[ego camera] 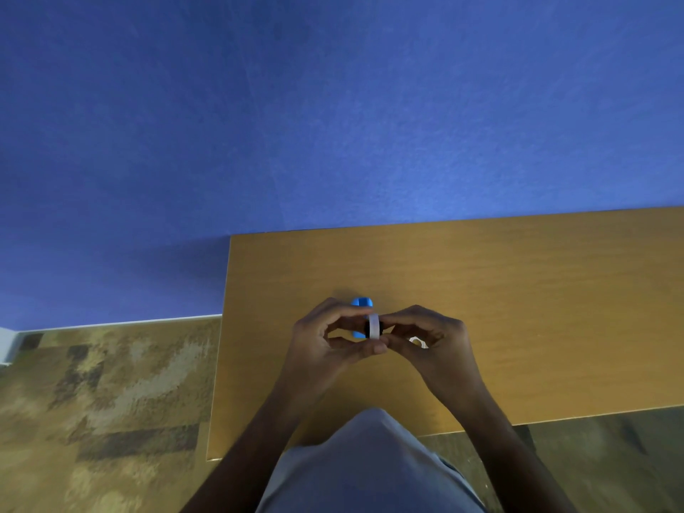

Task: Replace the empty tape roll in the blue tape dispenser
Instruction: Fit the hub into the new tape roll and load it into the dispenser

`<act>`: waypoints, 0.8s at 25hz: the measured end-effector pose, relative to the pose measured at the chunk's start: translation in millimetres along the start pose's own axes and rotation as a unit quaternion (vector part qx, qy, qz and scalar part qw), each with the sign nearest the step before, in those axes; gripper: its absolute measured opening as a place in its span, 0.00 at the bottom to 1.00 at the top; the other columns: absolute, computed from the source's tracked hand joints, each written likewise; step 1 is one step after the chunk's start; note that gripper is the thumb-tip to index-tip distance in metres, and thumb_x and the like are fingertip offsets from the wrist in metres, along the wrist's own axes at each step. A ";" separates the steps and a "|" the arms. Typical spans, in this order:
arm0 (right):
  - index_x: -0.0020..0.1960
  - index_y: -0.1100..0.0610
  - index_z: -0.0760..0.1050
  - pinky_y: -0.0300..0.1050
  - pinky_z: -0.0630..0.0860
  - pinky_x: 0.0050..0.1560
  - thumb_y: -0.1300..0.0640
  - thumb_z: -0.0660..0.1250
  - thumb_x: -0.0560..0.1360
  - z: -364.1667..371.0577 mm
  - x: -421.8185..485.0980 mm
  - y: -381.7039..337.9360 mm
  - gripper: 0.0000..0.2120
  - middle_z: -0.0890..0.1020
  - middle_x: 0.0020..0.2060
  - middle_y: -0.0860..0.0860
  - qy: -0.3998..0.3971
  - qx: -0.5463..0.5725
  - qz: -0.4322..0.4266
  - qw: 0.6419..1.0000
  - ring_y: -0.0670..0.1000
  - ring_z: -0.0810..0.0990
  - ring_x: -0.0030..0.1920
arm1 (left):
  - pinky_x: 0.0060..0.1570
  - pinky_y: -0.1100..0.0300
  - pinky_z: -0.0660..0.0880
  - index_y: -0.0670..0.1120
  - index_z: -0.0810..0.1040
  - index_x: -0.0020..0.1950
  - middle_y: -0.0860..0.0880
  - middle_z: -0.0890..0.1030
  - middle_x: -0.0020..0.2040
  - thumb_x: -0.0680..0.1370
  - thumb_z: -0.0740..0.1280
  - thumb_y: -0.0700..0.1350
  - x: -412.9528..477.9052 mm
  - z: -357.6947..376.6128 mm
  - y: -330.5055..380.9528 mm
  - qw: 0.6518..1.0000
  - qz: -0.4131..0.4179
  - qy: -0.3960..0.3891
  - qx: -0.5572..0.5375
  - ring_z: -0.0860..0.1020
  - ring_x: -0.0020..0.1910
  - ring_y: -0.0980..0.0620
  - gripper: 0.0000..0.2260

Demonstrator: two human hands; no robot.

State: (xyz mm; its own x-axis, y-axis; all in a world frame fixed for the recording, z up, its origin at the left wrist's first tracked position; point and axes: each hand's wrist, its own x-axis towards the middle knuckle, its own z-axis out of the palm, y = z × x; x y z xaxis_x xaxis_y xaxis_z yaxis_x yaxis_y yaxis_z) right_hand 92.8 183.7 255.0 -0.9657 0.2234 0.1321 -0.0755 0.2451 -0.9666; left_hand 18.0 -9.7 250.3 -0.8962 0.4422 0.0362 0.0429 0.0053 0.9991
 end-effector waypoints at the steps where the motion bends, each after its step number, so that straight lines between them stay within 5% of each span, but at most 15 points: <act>1: 0.55 0.57 0.90 0.41 0.84 0.50 0.71 0.81 0.72 -1.2 -1.2 0.2 0.15 0.91 0.47 0.49 0.006 0.007 0.008 1.000 0.52 0.90 0.47 | 0.47 0.33 0.86 0.50 0.87 0.58 0.49 0.85 0.53 0.67 0.85 0.49 -0.6 1.8 0.0 1.000 0.000 0.000 0.002 0.88 0.55 0.40 0.21; 6: 0.54 0.57 0.90 0.47 0.86 0.50 0.66 0.83 0.71 -8.5 -4.0 0.0 0.12 0.91 0.46 0.50 0.012 0.014 0.014 1.000 0.53 0.90 0.45 | 0.43 0.35 0.87 0.47 0.86 0.63 0.46 0.84 0.54 0.75 0.79 0.51 -6.9 11.7 1.4 0.998 -0.016 0.015 -0.058 0.87 0.54 0.43 0.18; 13: 0.55 0.58 0.90 0.43 0.86 0.51 0.61 0.80 0.72 -30.3 -4.8 0.3 0.12 0.91 0.47 0.50 -0.005 0.022 -0.003 1.000 0.53 0.90 0.48 | 0.41 0.42 0.87 0.44 0.87 0.60 0.45 0.84 0.54 0.77 0.75 0.30 -10.5 32.6 -0.2 0.998 -0.013 0.018 -0.060 0.88 0.53 0.40 0.14; 20: 0.54 0.54 0.90 0.41 0.84 0.47 0.58 0.80 0.72 -43.9 -1.8 0.4 0.11 0.90 0.45 0.48 -0.006 0.043 -0.017 0.999 0.52 0.89 0.45 | 0.41 0.46 0.87 0.43 0.87 0.60 0.45 0.84 0.56 0.79 0.73 0.34 -10.2 54.5 1.3 0.997 -0.005 0.037 -0.063 0.88 0.53 0.41 0.12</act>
State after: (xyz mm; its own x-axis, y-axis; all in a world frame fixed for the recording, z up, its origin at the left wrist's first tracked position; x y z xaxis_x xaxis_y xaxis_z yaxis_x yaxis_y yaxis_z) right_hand 105.4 224.9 264.0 -0.9653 0.2041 0.1632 -0.1293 0.1700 -0.9769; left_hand 51.3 34.7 250.0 -0.9265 0.3757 0.0228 -0.0183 -0.1056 0.9942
